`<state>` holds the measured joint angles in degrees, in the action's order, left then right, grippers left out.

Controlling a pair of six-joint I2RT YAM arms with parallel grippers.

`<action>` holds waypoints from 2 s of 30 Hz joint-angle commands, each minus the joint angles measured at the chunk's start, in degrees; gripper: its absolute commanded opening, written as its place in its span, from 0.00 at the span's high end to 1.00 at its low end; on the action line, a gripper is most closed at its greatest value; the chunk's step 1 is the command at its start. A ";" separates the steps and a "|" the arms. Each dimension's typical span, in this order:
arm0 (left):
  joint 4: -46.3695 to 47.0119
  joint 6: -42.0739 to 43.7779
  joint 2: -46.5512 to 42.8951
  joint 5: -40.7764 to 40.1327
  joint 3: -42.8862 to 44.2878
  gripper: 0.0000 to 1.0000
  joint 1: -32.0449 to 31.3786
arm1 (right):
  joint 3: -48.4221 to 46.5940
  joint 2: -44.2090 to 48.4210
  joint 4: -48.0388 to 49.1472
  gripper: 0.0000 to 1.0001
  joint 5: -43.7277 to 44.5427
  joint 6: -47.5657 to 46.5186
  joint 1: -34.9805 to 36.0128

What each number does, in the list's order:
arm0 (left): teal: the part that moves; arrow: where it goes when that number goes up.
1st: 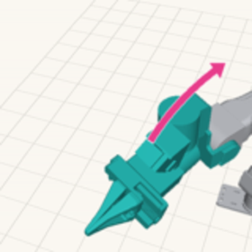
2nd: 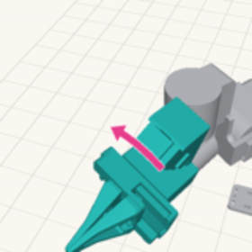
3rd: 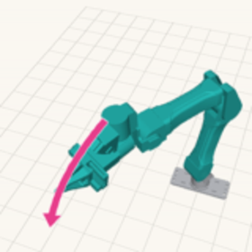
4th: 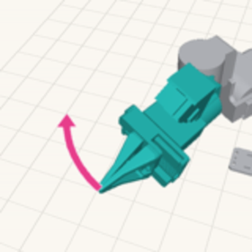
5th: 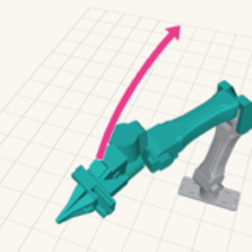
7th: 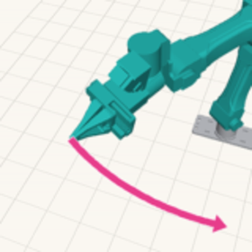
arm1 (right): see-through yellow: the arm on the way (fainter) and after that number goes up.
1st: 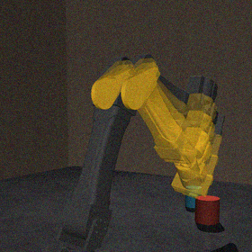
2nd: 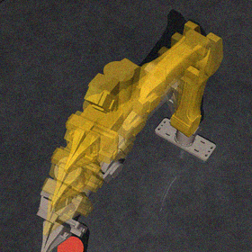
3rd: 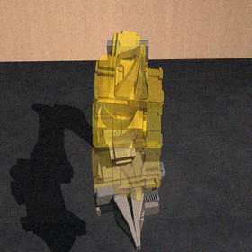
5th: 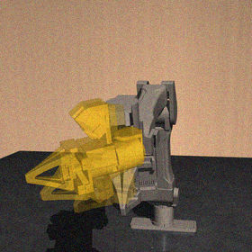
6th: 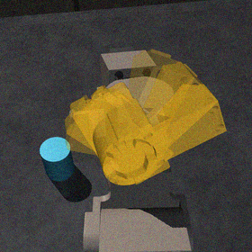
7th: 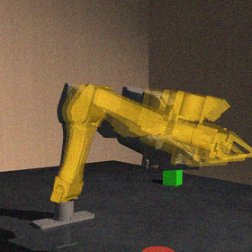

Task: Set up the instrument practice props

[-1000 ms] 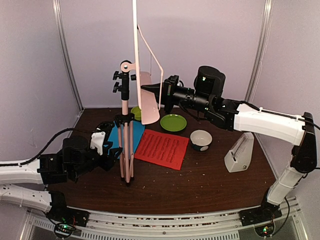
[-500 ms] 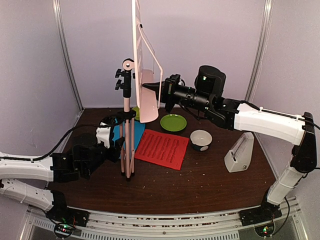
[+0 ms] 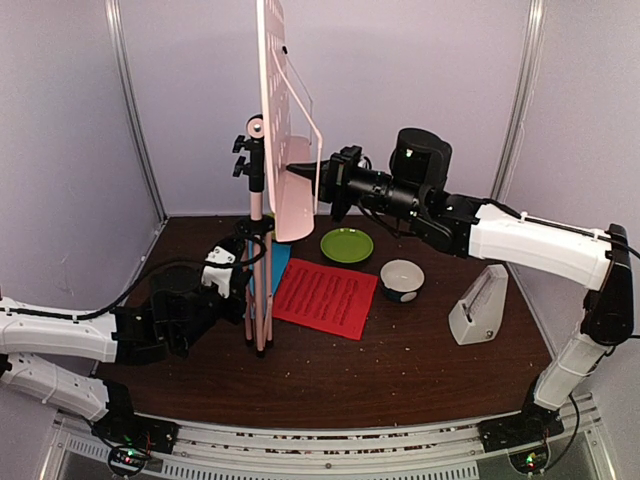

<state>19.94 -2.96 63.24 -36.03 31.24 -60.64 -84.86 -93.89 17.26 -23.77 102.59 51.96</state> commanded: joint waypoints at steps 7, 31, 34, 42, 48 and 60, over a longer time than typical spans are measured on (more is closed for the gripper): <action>1.95 10.48 -1.45 6.92 0.97 1.00 -0.12 | -9.18 7.05 8.53 1.00 0.20 -0.87 -0.30; 3.92 11.98 4.42 14.19 4.21 1.00 6.06 | -11.11 9.25 -2.19 1.00 -1.10 -4.63 -1.48; 7.10 8.92 5.86 10.97 4.20 0.92 6.06 | -10.12 9.18 -1.97 1.00 -1.19 -4.78 -1.30; 11.34 6.73 12.82 7.91 7.31 0.54 6.02 | -8.74 8.95 -1.46 1.00 -1.03 -4.59 -1.07; 12.53 9.57 15.30 11.05 9.13 0.63 6.00 | -9.99 8.46 -1.87 1.00 -0.84 -4.38 -1.08; 6.18 23.60 13.47 20.23 7.69 1.00 6.45 | -18.05 7.96 -7.41 1.00 -0.34 -5.22 -2.25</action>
<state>30.61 8.45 76.97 -22.85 38.54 -53.23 -94.50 -89.25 -5.45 -21.58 95.66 49.58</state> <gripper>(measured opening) 0.125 0.013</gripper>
